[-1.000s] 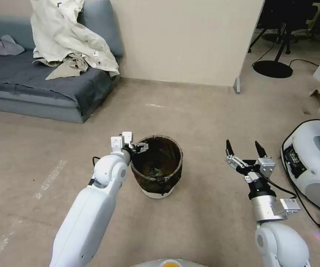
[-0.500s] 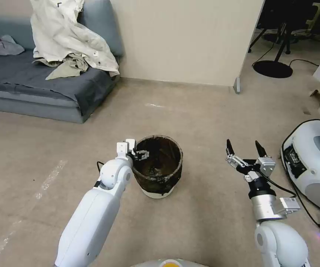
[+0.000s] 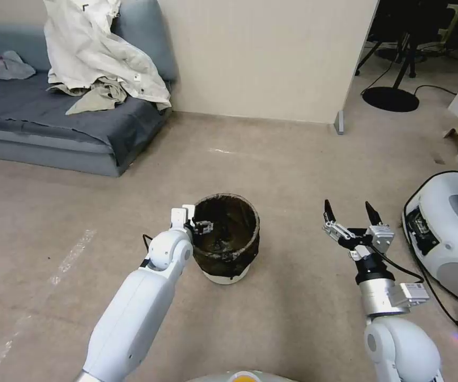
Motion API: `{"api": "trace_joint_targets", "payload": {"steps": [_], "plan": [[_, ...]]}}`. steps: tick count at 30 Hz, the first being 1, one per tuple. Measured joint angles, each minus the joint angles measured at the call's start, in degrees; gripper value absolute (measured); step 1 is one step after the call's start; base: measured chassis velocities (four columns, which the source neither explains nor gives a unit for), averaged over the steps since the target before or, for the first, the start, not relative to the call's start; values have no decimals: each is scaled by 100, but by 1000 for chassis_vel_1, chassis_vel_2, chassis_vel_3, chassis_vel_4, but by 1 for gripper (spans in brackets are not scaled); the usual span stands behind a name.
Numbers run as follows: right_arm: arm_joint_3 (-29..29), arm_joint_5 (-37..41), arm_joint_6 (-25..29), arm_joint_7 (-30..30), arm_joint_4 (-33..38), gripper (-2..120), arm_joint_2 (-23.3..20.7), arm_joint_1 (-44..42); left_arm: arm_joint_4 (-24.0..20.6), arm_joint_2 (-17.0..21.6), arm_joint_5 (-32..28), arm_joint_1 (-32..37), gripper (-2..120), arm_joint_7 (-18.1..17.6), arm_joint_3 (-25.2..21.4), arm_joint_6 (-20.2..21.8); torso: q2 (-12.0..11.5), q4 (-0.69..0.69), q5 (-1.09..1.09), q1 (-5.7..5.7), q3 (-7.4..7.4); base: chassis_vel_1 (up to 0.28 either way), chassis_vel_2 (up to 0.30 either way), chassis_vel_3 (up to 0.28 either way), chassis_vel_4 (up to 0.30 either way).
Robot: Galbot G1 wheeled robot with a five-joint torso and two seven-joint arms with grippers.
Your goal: Pick up the trash can from the floor.
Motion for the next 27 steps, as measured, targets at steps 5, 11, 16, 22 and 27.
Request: {"api": "trace_joint_targets", "payload": {"steps": [5,11,16,22,27], "plan": [[1,0,7,1,-22,100,2,9,27,2,-35,-21,97,-16,49,-2,0,-1,-1,0,0,0,0,0,0],[6,-1,8,21,-25,100,1,26,10,13,-86,-2,86,-19,54,-3,0,-1,-2,0,-1,0,0,0,0],[3,-8,7,22,-25,100,5,31,-25,38,-129,37,74,-20,12,-3,0,-2,-3,0,0,0,0,0,0],[-18,-24,8,20,-23,100,9,35,-66,78,-192,75,55,-34,-80,2,0,-3,-5,0,1,0,0,0,0],[-30,-35,7,9,-23,100,11,37,-87,105,-243,92,41,-61,-153,12,0,-3,-6,0,2,0,0,0,0]]}}
